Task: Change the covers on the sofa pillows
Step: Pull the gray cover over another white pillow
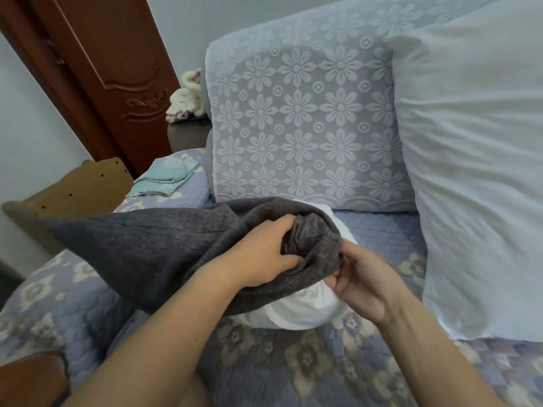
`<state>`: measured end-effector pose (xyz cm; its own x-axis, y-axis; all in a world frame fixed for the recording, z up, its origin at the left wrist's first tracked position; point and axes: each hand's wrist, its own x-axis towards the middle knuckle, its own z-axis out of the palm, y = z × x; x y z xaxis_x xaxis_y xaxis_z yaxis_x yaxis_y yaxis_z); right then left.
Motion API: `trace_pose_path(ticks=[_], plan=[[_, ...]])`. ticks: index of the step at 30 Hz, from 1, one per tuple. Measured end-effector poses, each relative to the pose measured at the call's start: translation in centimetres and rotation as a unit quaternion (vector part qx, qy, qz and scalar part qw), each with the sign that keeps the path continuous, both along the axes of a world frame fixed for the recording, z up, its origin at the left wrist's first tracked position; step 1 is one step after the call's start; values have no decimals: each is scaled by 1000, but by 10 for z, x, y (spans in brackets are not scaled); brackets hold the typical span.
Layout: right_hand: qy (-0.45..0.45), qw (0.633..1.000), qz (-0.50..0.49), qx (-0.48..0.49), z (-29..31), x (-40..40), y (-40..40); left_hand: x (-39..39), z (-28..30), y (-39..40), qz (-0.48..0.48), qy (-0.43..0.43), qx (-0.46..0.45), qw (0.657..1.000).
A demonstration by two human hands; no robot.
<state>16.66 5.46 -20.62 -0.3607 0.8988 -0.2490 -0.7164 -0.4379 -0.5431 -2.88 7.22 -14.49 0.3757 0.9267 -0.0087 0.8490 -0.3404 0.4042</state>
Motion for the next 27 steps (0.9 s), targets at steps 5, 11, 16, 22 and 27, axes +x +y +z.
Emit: trace_pose_path(ticks=[5, 11, 16, 22, 27], plan=[[-21, 999, 26, 23, 3, 1, -7, 15, -12, -14, 48, -4, 59, 997], [49, 996, 74, 5, 16, 1, -11, 5, 17, -47, 25, 35, 180, 983], [11, 982, 170, 84, 19, -16, -22, -29, 52, -64, -84, 135, 119, 980], [-180, 955, 155, 178, 31, -26, -30, -31, 36, -50, -61, 55, 81, 993], [-239, 957, 43, 162, 35, -28, -41, -11, 21, -48, -54, 51, 145, 987]])
